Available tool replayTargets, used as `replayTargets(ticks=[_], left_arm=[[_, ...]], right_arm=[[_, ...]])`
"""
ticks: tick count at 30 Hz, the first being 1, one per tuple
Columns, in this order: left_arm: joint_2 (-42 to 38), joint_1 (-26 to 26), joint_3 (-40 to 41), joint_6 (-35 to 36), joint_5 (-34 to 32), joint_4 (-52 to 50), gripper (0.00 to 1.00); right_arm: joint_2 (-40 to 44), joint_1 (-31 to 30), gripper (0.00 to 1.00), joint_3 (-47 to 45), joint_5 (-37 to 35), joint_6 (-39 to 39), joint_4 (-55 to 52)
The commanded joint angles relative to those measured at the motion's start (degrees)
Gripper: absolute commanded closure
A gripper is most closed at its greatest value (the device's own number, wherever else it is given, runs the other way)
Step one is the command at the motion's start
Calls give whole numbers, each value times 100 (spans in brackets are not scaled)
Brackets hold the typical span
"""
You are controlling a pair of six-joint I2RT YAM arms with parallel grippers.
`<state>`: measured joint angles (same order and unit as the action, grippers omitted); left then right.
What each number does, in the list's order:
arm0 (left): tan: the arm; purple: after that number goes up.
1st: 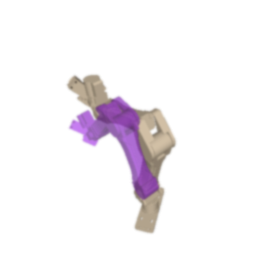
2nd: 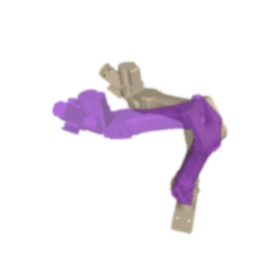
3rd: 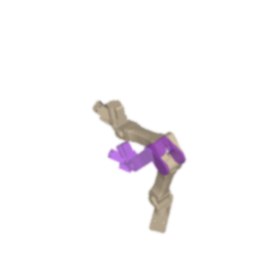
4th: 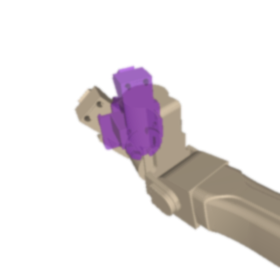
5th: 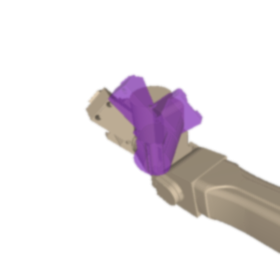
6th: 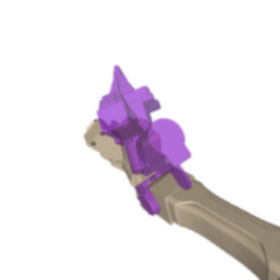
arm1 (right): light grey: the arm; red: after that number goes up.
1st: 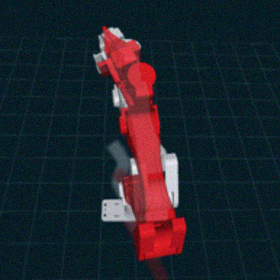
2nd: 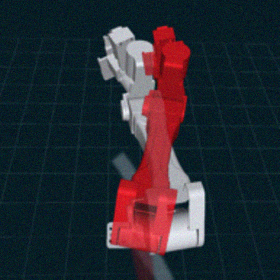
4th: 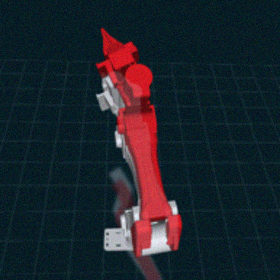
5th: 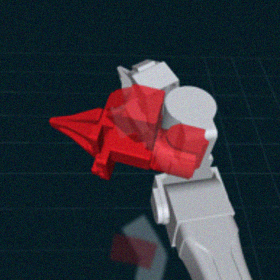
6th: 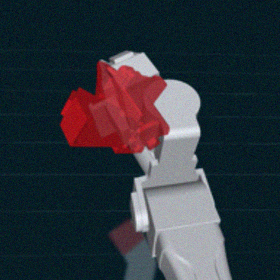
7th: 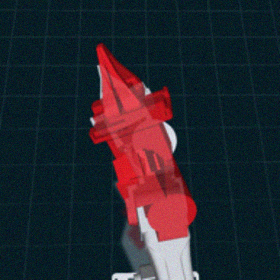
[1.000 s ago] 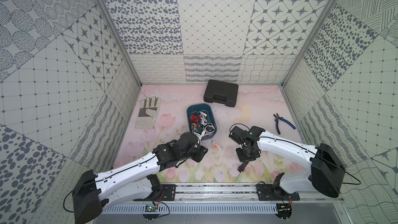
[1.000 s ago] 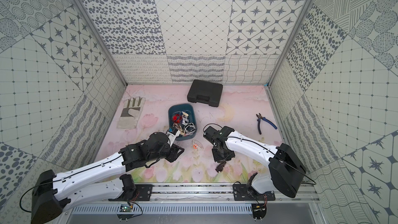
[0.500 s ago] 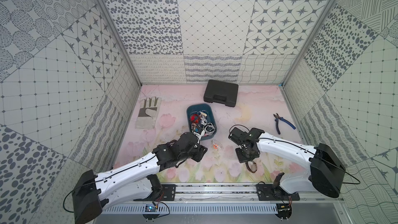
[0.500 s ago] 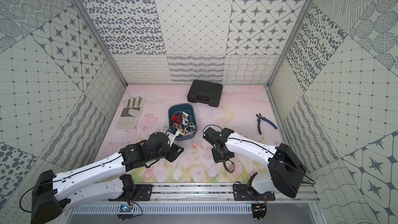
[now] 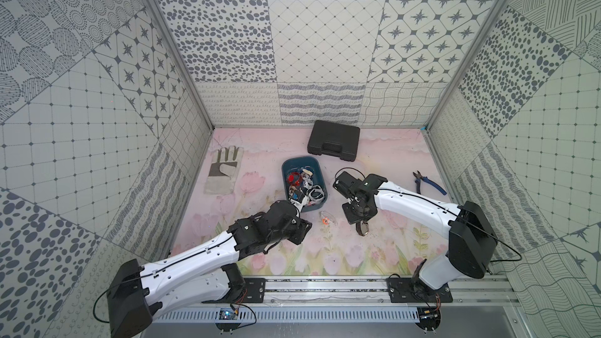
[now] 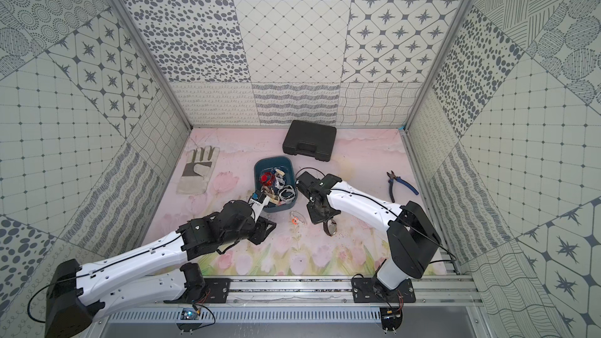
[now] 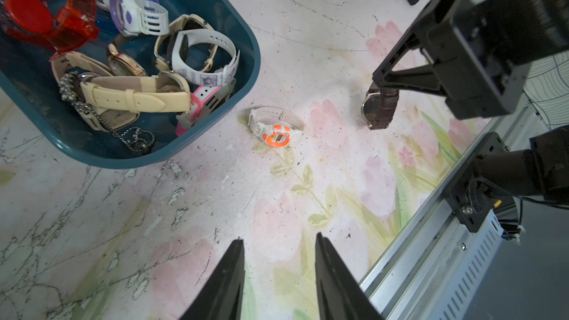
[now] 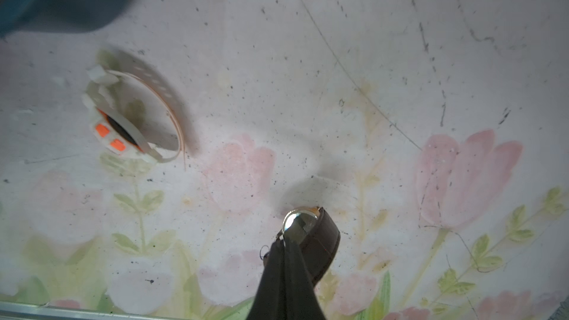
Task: Put the watch into the storage box
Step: Pick up the watch at the center of the board.
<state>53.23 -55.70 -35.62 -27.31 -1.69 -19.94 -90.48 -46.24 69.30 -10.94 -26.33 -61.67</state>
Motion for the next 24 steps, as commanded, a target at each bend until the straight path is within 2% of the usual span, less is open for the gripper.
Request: replayTargets(ticks=[1,6,11,17,23,24], left_arm=[[-286,27,24,-19,-346,-287,58],[-708,33,49,-153,-653,-511,58],[-1060,79,-134,-446,-1196,-1161,59],[-1621,337,-218,-820,-1607,-1779,58],[-2046,432,-166,-993,-1779,-2022,57],[-2084,434,-152,-1004,-1807,-2040,57]], right_arm=[[-65,109,100,414,-260,395,-274],[-212,225,100,1103,-283,719,-354],[-1008,221,100,2450,-109,1197,-564],[-2581,238,100,5064,191,1766,-1334],[-4732,211,100,9055,851,2092,-2718],[-4740,216,100,8959,1011,2120,-2535]])
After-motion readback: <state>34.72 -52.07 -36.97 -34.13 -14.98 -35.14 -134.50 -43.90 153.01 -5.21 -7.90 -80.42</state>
